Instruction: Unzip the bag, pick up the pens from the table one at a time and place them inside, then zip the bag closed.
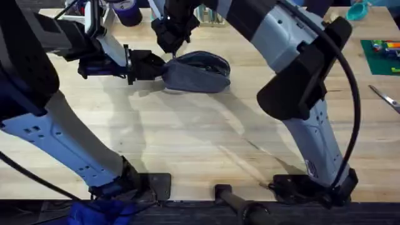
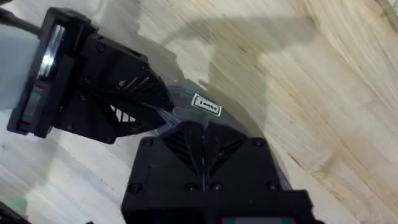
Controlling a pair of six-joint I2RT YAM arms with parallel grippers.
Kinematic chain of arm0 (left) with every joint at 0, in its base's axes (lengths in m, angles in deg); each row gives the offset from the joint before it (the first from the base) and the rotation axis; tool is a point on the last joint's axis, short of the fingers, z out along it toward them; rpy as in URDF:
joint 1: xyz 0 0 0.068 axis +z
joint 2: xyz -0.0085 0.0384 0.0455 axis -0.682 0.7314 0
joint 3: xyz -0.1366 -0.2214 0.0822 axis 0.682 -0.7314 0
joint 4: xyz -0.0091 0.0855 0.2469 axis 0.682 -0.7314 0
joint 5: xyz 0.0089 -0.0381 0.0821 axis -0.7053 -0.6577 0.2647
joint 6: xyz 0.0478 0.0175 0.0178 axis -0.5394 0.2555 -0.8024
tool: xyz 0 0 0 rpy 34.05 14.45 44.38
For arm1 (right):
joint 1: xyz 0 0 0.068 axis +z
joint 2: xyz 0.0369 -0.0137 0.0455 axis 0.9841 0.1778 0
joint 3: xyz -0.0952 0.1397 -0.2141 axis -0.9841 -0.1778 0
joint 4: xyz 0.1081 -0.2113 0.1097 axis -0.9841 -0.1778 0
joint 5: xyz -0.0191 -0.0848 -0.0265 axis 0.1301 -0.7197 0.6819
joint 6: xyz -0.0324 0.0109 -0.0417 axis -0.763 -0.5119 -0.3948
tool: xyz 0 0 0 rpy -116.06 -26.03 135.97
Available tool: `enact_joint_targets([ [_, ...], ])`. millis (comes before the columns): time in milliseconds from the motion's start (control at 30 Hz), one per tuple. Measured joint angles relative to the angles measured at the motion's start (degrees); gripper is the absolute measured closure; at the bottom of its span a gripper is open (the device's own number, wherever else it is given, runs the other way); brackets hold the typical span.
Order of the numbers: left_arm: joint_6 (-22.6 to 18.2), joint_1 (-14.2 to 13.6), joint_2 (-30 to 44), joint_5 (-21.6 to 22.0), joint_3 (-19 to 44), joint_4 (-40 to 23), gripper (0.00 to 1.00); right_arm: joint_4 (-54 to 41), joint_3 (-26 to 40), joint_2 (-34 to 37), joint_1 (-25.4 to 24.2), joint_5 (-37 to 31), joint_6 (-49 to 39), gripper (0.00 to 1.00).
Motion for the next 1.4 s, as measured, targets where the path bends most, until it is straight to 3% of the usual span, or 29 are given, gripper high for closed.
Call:
enact_joint_targets([
  [367,0.0,0.0,0.0,0.04,0.0,-0.04,0.957,0.47,-1.34,0.0,-0.39,-0.22,-0.17,0.971],
  [833,0.0,-0.07,0.0,0.52,0.0,-0.2,0.958,5.84,-12.03,-3.78,-2.41,1.55,-0.15,0.971],
  [1233,0.0,-0.07,0.0,0.46,0.0,-0.2,0.957,6.2,-13.08,-5.29,-2.56,1.75,-0.15,0.971],
  [1400,0.0,-0.07,0.0,0.46,0.0,-0.17,0.957,10.82,-19.5,-8.1,-2.91,1.96,-0.15,0.972],
])
